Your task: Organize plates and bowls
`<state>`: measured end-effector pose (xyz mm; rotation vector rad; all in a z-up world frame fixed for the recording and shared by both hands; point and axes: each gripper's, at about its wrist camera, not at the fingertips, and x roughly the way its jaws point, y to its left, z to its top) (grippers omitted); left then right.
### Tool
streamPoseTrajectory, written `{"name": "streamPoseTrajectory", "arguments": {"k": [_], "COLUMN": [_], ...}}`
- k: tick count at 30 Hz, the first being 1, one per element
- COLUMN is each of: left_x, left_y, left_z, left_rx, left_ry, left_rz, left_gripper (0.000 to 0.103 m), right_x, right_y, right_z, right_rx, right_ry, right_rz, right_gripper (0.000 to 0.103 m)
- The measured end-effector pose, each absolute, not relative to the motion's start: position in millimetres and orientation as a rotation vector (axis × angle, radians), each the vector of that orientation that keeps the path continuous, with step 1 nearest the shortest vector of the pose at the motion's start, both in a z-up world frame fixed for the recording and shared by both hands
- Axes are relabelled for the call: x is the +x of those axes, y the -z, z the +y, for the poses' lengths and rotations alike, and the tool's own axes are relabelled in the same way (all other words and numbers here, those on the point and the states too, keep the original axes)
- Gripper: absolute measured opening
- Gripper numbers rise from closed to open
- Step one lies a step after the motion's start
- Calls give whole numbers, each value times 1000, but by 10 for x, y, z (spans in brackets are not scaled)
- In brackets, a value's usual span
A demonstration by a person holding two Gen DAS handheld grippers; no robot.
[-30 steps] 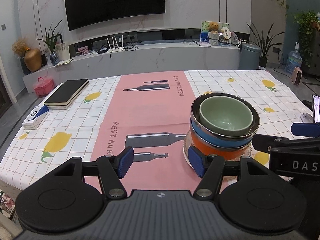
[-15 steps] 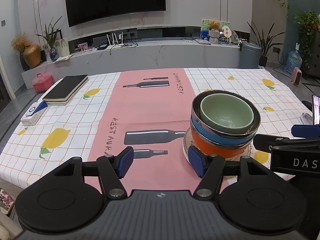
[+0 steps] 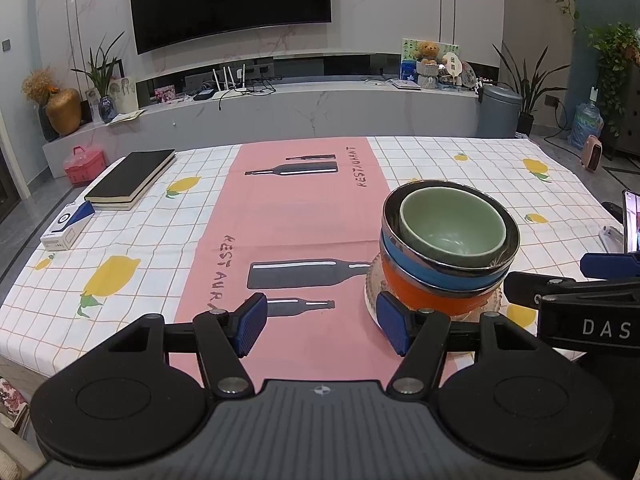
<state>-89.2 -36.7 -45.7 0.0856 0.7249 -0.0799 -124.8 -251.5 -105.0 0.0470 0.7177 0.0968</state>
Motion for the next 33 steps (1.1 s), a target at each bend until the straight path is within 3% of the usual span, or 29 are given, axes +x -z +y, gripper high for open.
{"name": "streamPoseTrajectory", "arguments": {"k": [33], "left_x": [-914], "left_y": [463], "left_z": [-358], "left_rx": [86], "left_ry": [74], "left_rz": [730], "left_gripper": [74], "right_x": [-1227], "right_y": [1109], "right_z": [-2527], "right_rx": [60], "right_ry": [-96], "right_rz": [741], "right_gripper": [83]}}
